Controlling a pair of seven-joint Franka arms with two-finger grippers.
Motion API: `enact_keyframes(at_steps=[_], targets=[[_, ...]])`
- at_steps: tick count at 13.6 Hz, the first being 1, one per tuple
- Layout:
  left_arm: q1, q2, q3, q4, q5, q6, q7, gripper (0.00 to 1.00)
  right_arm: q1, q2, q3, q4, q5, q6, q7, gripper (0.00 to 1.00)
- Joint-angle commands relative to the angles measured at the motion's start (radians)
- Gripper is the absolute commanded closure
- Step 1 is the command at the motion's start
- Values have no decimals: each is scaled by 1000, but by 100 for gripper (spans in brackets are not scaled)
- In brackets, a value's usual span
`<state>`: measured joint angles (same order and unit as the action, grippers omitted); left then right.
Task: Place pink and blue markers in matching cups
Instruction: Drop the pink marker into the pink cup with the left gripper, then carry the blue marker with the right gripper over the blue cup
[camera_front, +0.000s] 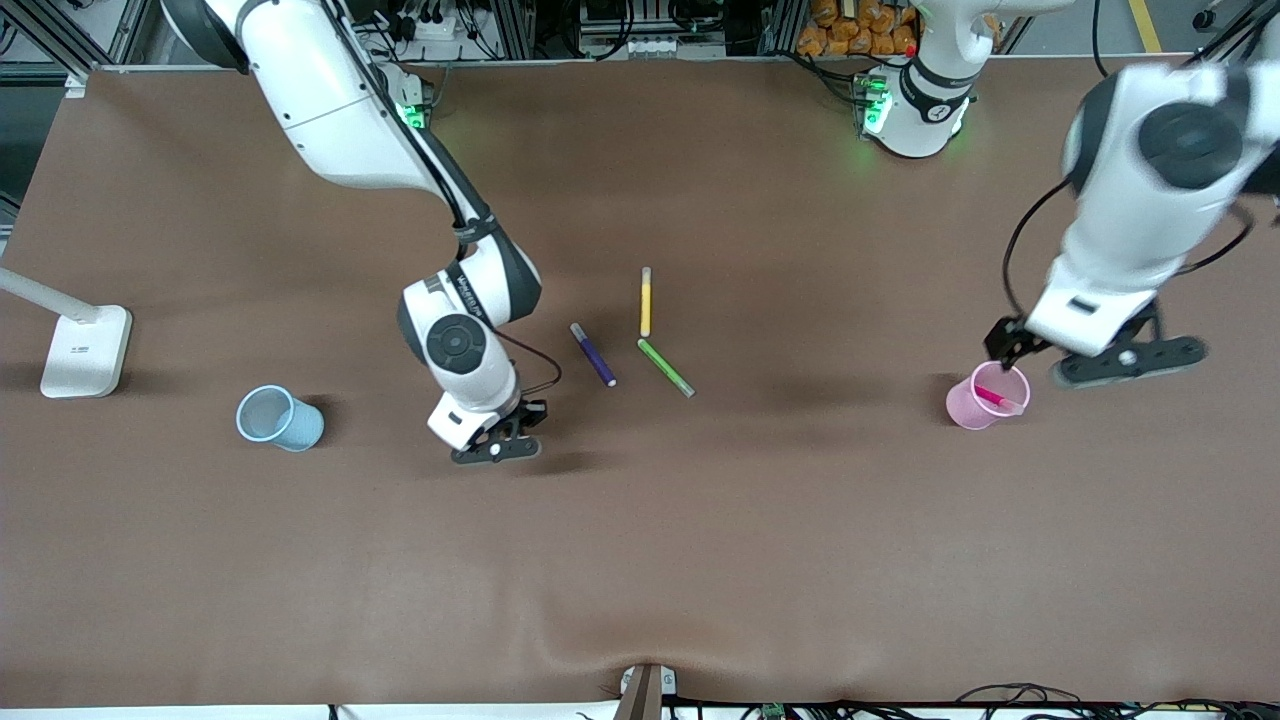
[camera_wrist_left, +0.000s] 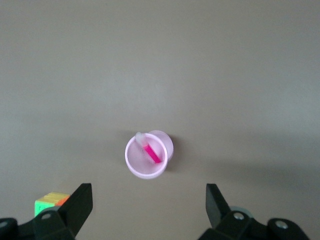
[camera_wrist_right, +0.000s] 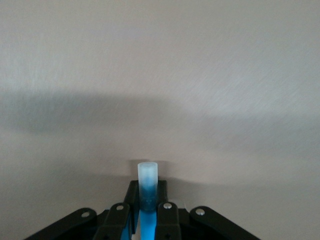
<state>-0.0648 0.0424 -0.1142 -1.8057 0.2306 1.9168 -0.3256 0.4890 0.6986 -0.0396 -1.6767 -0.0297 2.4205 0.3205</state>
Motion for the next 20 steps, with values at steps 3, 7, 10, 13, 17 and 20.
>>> enact_keyframes(at_steps=[3, 7, 10, 13, 17, 20], targets=[[-13, -68, 56, 152, -148, -243, 175, 0, -116, -152, 18, 25, -3, -174, -271, 98], [-17, -144, 93, 178, -201, -364, 265, 0, -239, -249, 21, 44, 54, -291, -568, 98], [-15, -154, 110, 178, -203, -367, 375, 0, -332, -280, 18, 100, 170, -415, -824, 98], [-15, -118, 128, 207, -273, -360, 376, 0, -423, -300, 20, 114, 267, -466, -1070, 98], [-15, -90, 130, 240, -267, -352, 372, 0, -522, -306, 20, 118, 399, -494, -1387, 97], [-20, -96, 128, 236, -188, -355, 372, 0, -611, -311, 18, 120, 543, -582, -1624, 97]])
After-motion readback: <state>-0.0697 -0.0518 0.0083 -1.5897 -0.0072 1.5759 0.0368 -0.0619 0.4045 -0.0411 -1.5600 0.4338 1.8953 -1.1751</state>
